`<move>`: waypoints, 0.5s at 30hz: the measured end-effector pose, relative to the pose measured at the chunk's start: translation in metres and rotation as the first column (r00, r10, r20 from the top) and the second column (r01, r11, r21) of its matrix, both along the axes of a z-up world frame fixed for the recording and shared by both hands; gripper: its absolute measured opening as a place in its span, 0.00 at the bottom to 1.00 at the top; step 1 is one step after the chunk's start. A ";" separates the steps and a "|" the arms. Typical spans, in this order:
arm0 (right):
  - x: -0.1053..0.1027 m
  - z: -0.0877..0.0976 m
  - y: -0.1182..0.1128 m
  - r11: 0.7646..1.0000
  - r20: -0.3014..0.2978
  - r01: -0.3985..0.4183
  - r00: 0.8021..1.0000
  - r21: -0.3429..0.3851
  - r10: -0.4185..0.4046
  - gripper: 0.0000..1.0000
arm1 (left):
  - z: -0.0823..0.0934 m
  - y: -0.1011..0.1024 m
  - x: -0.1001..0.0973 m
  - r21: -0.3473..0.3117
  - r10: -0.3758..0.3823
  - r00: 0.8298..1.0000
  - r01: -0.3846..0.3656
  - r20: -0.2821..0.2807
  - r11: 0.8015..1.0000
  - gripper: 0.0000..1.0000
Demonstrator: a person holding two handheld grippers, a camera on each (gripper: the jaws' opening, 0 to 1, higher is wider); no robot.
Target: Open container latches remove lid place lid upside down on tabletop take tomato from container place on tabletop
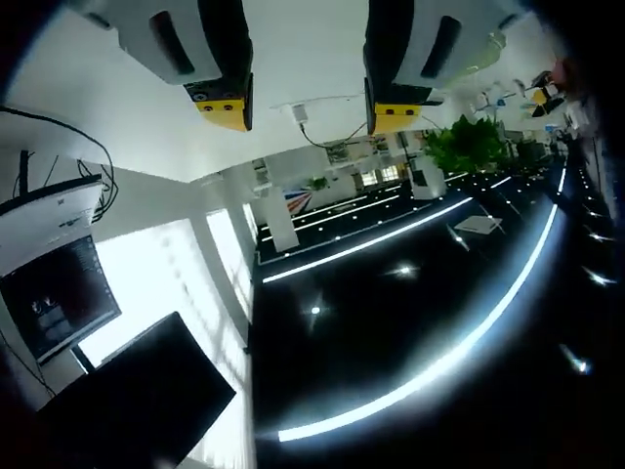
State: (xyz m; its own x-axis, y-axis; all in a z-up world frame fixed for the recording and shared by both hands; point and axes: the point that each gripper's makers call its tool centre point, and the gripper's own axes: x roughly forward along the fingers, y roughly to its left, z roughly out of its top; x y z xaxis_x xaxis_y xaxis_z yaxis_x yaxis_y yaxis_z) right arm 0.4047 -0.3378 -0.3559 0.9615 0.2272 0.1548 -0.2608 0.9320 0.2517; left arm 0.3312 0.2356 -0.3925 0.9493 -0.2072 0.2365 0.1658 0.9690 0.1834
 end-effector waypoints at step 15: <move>-0.002 -0.064 0.127 0.968 -0.167 -0.244 0.954 0.056 0.250 0.38 | -0.007 -0.008 0.000 0.014 -0.017 1.000 0.017 -0.010 1.000 0.72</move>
State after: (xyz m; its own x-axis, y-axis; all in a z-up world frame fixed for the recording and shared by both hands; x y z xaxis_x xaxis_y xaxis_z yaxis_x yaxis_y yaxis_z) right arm 0.4024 -0.2110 -0.4195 0.8886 0.4586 0.0041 -0.4320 0.8339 0.3436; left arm 0.3310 0.2280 -0.3998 0.9479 -0.2264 0.2240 0.1840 0.9634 0.1949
